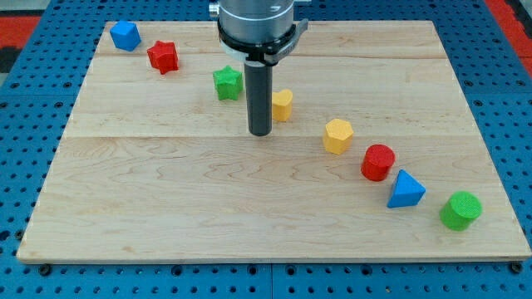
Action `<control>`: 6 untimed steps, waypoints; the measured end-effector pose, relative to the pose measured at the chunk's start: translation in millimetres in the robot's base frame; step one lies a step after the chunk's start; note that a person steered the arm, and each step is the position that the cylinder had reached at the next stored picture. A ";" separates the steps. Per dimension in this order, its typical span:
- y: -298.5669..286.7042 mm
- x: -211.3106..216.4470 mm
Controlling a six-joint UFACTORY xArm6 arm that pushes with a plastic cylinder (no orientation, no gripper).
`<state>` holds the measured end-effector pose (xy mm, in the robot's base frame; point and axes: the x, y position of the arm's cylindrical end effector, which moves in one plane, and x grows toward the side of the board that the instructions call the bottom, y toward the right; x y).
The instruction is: Move red star closer to the blue cube
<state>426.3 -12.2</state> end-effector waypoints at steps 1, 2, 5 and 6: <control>0.4 -24.1; 1.0 -28.3; -155.8 -147.5; -169.3 -148.0</control>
